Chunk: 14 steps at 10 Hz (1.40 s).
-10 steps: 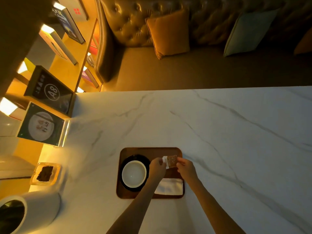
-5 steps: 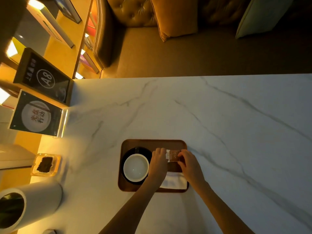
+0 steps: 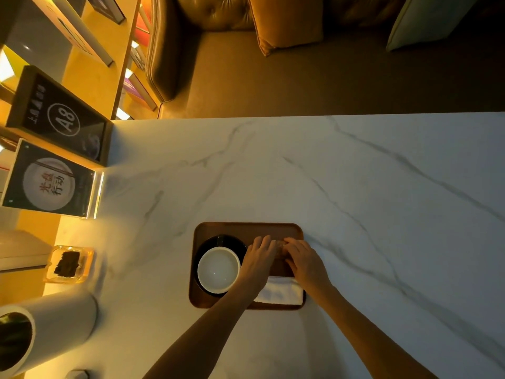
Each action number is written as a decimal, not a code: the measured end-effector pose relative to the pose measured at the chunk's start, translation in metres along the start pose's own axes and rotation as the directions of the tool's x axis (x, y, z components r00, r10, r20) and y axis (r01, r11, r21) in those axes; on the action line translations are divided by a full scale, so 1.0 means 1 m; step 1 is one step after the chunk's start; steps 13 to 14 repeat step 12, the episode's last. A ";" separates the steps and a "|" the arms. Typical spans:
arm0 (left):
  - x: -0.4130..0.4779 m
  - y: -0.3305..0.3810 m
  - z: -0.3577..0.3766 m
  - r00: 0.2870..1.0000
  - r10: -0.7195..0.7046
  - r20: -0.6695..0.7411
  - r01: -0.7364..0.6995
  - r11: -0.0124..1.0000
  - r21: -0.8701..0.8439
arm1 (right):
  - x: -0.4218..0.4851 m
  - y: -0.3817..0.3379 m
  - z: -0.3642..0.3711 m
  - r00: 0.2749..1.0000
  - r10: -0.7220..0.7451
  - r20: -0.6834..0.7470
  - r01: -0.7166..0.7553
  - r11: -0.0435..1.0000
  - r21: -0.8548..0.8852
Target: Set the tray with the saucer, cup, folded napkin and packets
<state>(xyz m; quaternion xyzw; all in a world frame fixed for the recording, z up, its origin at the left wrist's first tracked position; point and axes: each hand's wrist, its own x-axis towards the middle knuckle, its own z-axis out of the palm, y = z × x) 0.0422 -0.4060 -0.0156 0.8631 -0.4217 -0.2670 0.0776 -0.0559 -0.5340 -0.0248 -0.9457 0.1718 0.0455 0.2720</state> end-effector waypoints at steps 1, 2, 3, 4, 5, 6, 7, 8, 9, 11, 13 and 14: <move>0.001 0.002 -0.002 1.000 -0.006 -0.008 0.006 1.000 -0.016 | 0.001 0.000 0.001 1.000 0.023 0.003 -0.023 1.000 0.017; 0.001 0.005 -0.004 1.000 -0.007 -0.024 0.007 1.000 -0.021 | 0.001 0.001 0.002 0.999 0.033 0.012 -0.033 0.999 0.026; 0.000 0.007 -0.005 0.999 -0.014 -0.029 0.014 1.000 -0.017 | -0.001 0.003 0.003 0.999 0.032 0.036 -0.033 0.999 0.022; -0.001 0.008 -0.007 1.000 -0.014 -0.028 0.013 1.000 -0.004 | 0.001 0.004 0.004 0.999 0.037 0.027 -0.038 0.999 0.038; 0.000 0.008 -0.008 0.999 -0.013 -0.035 0.013 1.000 -0.013 | 0.004 0.003 0.004 0.998 0.056 0.010 -0.057 0.996 0.071; 0.002 0.007 -0.009 0.999 -0.017 -0.039 0.016 1.000 -0.026 | 0.005 0.004 0.005 0.998 0.070 -0.003 -0.070 0.994 0.087; 0.002 0.007 -0.009 0.999 -0.020 -0.034 0.019 1.000 -0.016 | 0.005 0.003 0.006 0.997 0.083 -0.006 -0.083 0.993 0.081; 0.002 0.007 -0.008 0.999 -0.024 -0.035 0.024 1.000 -0.017 | 0.004 0.003 0.007 0.995 0.097 0.013 -0.098 0.992 0.075; 0.001 0.009 -0.011 0.999 -0.029 -0.026 0.028 0.999 -0.027 | 0.005 0.004 0.005 0.994 0.099 0.042 -0.103 0.991 0.087; -0.010 0.013 -0.018 0.998 -0.063 0.002 0.063 0.995 -0.081 | 0.000 0.000 -0.007 0.990 0.093 0.104 -0.106 0.986 0.130; -0.019 0.014 -0.022 0.998 -0.046 -0.029 0.042 0.989 -0.145 | -0.006 0.001 -0.020 0.989 0.149 0.021 -0.150 0.970 0.192; -0.019 0.014 -0.022 0.998 -0.046 -0.029 0.042 0.989 -0.145 | -0.006 0.001 -0.020 0.989 0.149 0.021 -0.150 0.970 0.192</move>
